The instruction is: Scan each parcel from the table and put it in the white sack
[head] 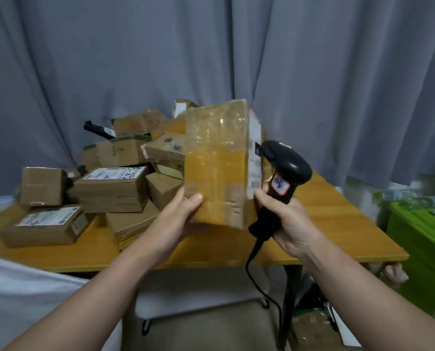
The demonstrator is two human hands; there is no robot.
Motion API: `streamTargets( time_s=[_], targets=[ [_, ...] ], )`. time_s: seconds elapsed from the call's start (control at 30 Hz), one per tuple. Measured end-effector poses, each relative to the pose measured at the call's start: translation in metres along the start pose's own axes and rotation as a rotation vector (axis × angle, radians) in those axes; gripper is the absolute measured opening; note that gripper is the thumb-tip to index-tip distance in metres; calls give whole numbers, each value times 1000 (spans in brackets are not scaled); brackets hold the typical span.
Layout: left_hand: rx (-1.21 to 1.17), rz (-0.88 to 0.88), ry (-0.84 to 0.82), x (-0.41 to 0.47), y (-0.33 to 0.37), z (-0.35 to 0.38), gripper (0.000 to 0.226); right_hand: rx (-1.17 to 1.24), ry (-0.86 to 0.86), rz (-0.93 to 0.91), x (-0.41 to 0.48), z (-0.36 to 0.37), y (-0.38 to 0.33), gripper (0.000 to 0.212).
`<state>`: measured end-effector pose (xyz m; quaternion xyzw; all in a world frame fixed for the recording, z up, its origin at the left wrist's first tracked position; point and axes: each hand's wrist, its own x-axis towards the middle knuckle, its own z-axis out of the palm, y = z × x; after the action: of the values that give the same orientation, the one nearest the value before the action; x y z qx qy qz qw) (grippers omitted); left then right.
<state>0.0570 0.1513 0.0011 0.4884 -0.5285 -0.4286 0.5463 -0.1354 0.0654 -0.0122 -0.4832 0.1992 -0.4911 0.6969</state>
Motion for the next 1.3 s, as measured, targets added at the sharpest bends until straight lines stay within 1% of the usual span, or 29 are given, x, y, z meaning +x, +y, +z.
streamTargets(
  time_s=[0.03, 0.07, 0.13, 0.2, 0.23, 0.3, 0.37, 0.43, 0.5, 0.6, 0.67, 0.73, 0.8, 0.83, 0.9, 0.97, 1.0, 1.07, 1.13, 1.2, 1.3],
  targets=[
    [7, 25, 62, -10, 2, -12, 31, -45, -13, -26, 0, 16, 2, 13],
    [34, 68, 121, -20, 5, -22, 31, -110, -24, -51, 1, 29, 7, 18],
    [101, 172, 278, -39, 6, -42, 40, -261, -26, -104, 3, 60, 18, 29],
    [154, 236, 414, -52, 2, -62, 51, -397, 11, -148, 5, 89, 32, 39],
    [168, 221, 429, -56, -1, -73, 57, -441, 21, -162, 5, 103, 39, 43],
    [185, 113, 392, -64, -4, -94, 85, -479, 16, -191, 4, 128, 54, 47],
    [245, 4, 387, -72, -8, -114, 104, -495, -15, -209, 1, 149, 66, 41],
    [197, 13, 457, -80, -14, -133, 111, -510, -78, -175, 0, 162, 73, 29],
    [109, 62, 542, -88, -19, -152, 107, -538, -149, -121, 8, 167, 78, 19],
    [114, 71, 626, -96, -28, -187, 96, -600, -264, -82, 26, 169, 82, 16],
    [127, 21, 606, -100, -31, -215, 92, -648, -337, -138, 40, 174, 85, 15],
    [143, -18, 549, -103, -29, -242, 94, -611, -336, -206, 57, 180, 90, 20],
    [140, -44, 489, -104, -24, -263, 90, -534, -313, -191, 78, 187, 94, 24],
    [145, -77, 467, -104, -21, -272, 89, -522, -319, -163, 88, 191, 96, 26],
    [129, -147, 458, -100, -16, -282, 91, -529, -410, -48, 105, 197, 97, 29],
    [20, -195, 507, -94, -10, -288, 98, -465, -525, 147, 118, 201, 96, 36],
    [-37, -211, 537, -91, -8, -289, 101, -413, -554, 244, 124, 202, 97, 43],
    [-112, -218, 587, -87, -4, -287, 108, -330, -536, 367, 132, 203, 101, 53],
    [-162, -226, 653, -84, -3, -285, 108, -279, -523, 411, 135, 205, 103, 51],
    [-205, -198, 742, -82, -8, -281, 98, -248, -530, 395, 132, 204, 110, 52],
    [-258, -124, 820, -78, -19, -271, 84, -207, -537, 343, 118, 200, 118, 50]
  ],
)
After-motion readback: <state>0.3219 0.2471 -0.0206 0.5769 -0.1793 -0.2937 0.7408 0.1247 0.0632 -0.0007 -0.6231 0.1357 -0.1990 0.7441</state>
